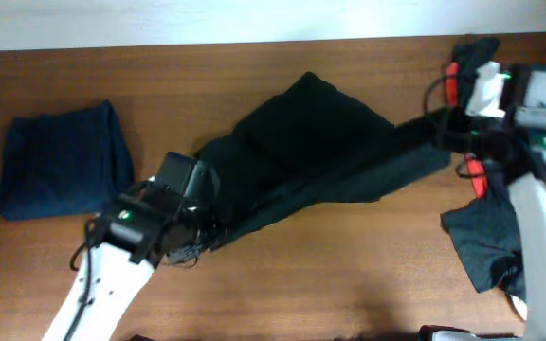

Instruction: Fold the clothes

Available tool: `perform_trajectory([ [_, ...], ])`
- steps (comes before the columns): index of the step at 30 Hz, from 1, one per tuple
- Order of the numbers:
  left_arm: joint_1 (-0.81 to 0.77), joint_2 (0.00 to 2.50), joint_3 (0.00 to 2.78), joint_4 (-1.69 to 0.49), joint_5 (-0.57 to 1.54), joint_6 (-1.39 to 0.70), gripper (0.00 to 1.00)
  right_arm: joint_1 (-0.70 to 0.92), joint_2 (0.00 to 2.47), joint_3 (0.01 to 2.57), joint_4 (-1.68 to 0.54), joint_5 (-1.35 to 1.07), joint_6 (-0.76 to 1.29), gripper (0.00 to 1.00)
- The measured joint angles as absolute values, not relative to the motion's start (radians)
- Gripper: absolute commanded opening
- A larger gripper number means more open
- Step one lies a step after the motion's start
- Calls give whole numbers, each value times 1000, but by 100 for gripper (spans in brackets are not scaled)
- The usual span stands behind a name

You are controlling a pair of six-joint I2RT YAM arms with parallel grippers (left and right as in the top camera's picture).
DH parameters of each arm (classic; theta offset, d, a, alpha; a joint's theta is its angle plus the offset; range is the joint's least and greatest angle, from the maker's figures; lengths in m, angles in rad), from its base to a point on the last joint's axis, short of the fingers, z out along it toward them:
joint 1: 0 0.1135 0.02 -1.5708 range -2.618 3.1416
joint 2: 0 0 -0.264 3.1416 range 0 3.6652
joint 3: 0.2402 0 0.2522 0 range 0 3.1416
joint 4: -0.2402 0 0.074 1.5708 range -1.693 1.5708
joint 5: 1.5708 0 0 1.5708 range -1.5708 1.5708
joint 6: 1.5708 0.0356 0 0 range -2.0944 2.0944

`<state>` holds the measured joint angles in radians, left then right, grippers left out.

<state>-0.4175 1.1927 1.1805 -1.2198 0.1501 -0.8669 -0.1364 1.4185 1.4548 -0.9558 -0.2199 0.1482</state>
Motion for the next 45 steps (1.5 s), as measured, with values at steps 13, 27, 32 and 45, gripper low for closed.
perform_trajectory([
  [13, -156, 1422, 940, -826, -113, -1288, 15, 162, 1819, 1455, -259, -249, 142, 4],
  [27, 116, 1444, 973, -639, 41, -923, 92, 47, 2009, 1473, -508, -231, 121, 55],
  [32, 116, 1441, 979, -984, 145, -830, 99, 54, 2082, 1474, -611, -246, 70, 54],
  [45, -24, 1435, 780, -730, 236, -826, 99, 31, 2127, 1507, -1092, 69, 368, 71],
])
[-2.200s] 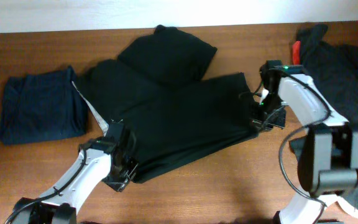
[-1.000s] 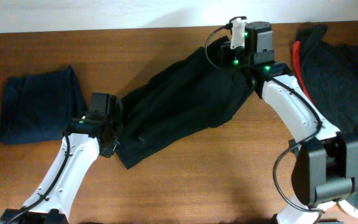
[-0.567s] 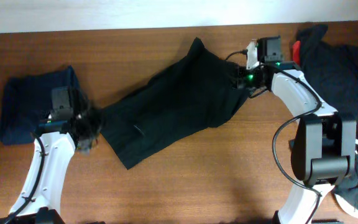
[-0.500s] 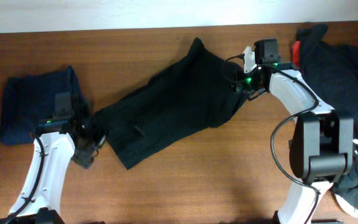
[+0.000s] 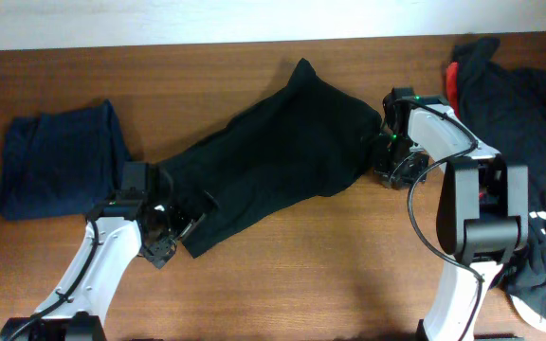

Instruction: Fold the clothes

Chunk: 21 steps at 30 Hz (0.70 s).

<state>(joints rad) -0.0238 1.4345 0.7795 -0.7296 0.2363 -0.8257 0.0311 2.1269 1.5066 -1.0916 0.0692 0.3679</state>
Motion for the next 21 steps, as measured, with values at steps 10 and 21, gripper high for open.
perform_trajectory([
  [10, -13, 1435, 780, -740, 229, -826, 99, 31, 2124, 1579, -866, -197, 353, 55],
  [21, -13, 1436, 780, -737, 228, -826, 99, -38, 2180, 1591, -1208, -4, 505, 4],
])
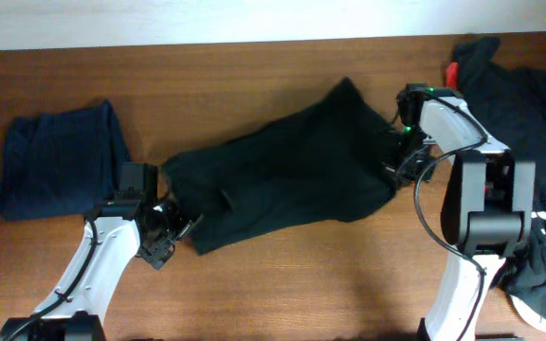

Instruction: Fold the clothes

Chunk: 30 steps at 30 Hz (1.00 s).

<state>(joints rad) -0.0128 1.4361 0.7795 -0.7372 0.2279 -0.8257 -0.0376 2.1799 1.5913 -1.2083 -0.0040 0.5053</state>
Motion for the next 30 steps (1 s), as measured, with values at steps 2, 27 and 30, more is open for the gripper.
perform_trajectory([
  [2, -13, 1436, 780, -737, 228, -826, 99, -44, 2178, 1591, -1246, 45, 547, 12],
  [27, -14, 1577, 1254, -1140, 211, -372, 1, 191, 1882, 1522, -1008, -329, 77, 4],
  [30, -14, 1530, 1326, -1212, 205, -359, 1, 393, 1904, 1386, -767, -408, 110, 4],
])
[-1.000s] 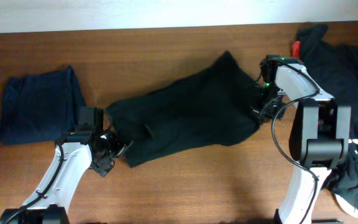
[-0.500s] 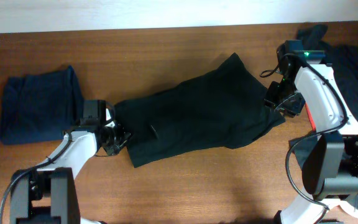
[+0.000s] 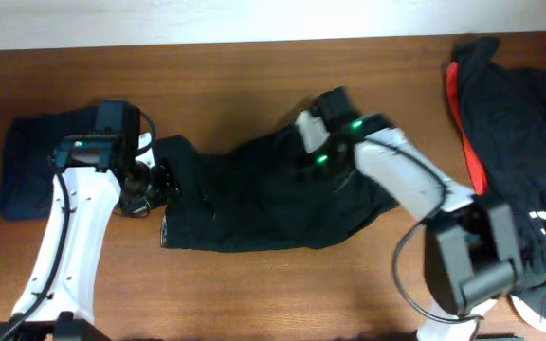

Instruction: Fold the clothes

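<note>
A black garment (image 3: 254, 204) lies crumpled across the middle of the wooden table (image 3: 273, 294), with a peak of cloth at its upper right. My left gripper (image 3: 156, 177) sits at the garment's left edge and appears shut on the cloth there. My right gripper (image 3: 313, 128) reaches in from the right over the garment's upper middle. It appears shut on the cloth by the raised peak. The fingers of both are mostly hidden by the wrists and the dark cloth.
A folded navy garment (image 3: 27, 166) lies at the far left, just behind my left arm. A pile of black and red clothes (image 3: 519, 133) fills the right end of the table. The right arm's base stands at the front right.
My right gripper has moved left, from the garment's right end to over its upper middle. My left gripper has moved up toward the back. The garment is now shorter and more bunched.
First the garment lay diagonally, with my left gripper at its lower left end and my right arm far right. Then each gripper was at one end of it, and the cloth lay stretched nearly level. Now its right end is drawn toward the middle.
</note>
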Available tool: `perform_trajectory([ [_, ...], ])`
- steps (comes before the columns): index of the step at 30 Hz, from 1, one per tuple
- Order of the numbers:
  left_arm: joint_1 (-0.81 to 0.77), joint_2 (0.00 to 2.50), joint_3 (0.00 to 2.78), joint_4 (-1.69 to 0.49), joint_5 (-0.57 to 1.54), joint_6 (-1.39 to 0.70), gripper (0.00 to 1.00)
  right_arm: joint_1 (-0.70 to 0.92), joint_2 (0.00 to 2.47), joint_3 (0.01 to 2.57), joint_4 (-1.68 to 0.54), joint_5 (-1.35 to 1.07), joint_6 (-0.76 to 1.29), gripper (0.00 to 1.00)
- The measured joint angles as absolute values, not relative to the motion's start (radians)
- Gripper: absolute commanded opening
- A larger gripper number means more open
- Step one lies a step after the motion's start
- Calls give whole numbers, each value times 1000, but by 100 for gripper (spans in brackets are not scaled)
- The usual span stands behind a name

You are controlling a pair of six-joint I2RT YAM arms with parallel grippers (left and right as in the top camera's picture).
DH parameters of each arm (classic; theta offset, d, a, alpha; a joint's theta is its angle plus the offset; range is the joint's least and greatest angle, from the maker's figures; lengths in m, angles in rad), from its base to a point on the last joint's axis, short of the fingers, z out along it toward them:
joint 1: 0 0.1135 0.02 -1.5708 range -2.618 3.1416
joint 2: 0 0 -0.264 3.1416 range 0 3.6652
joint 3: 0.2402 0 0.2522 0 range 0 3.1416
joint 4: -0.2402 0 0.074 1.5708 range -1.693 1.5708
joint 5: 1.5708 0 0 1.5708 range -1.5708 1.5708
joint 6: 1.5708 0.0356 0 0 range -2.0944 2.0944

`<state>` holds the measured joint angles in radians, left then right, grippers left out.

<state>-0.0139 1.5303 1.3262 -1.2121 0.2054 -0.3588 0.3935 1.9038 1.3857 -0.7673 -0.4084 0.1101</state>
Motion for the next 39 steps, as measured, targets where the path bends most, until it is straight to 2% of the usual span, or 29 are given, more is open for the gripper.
perform_trajectory([
  [5, -14, 1494, 1357, -1216, 233, -358, 1, 690, 2108, 1355, -529, -493, 192, 4],
  [8, -14, 1489, 1437, -1219, 235, -358, 1, 749, 2116, 1357, -468, -499, 203, 4],
  [9, -14, 1488, 1449, -1219, 235, -358, 1, 738, 2116, 1364, -485, -498, 204, 4],
  [11, -14, 1486, 1455, -1230, 232, -358, 1, 661, 2118, 1427, -666, -495, 172, 4],
  [12, -14, 1486, 1456, -1234, 222, -358, 1, 565, 2114, 1494, -820, -461, 143, 4],
  [14, -14, 1486, 1456, -1238, 199, -358, 1, 391, 2099, 1559, -990, -356, 94, 4],
  [16, -14, 1486, 1456, -1238, 205, -358, 1, 249, 2096, 1551, -1048, -234, 70, 4],
  [18, -17, 1486, 1456, -1237, 243, -358, 1, 204, 2089, 1498, -1037, -184, 49, 4],
  [22, -136, 1486, 1457, -1162, 282, -371, 1, 171, 2041, 1344, -994, -183, 44, 4],
  [27, -382, 1488, 1458, -997, 284, -524, 1, 171, 2013, 1285, -995, -241, 44, 4],
  [32, -580, 1673, 1459, -892, 283, -630, 1, 171, 2013, 1281, -998, -253, 44, 4],
  [36, -654, 1768, 1459, -785, 283, -638, 1, 171, 2012, 1279, -999, -257, 45, 4],
  [37, -657, 1776, 1459, -777, 283, -642, 3, 171, 2012, 1280, -999, -257, 45, 4],
  [38, -657, 1776, 1459, -773, 283, -645, 21, 171, 2012, 1280, -999, -257, 45, 5],
  [39, -657, 1776, 1459, -769, 283, -651, 51, 171, 2012, 1280, -1000, -257, 44, 21],
])
